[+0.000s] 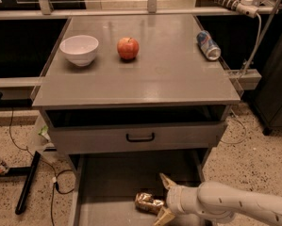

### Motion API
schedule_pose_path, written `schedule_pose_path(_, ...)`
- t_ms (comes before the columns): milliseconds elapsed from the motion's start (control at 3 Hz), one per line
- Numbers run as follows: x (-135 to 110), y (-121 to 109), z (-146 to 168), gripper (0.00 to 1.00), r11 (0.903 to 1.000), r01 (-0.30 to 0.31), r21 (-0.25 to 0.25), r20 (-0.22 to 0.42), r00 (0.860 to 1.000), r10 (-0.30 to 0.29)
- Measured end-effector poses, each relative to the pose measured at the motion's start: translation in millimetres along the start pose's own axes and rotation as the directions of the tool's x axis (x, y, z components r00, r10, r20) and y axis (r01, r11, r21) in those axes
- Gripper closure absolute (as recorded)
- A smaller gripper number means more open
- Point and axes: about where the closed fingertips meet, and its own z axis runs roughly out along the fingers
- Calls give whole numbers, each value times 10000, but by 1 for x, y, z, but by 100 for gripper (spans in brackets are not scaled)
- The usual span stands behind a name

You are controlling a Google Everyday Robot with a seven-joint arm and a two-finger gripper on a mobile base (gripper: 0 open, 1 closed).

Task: Pick orange can from middle drawer and place on counter

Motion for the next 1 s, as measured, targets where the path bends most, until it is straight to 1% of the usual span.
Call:
schedule_pose_path(333,12,10,18,0,9987,-291,-424,-33,9996,290)
schedule_pose_path(667,20,17,34,0,9931,-695,-948,17,9975,700)
schedule_pose_path(1000,21,18,35,17,9926,-710,-989,25,9974,716)
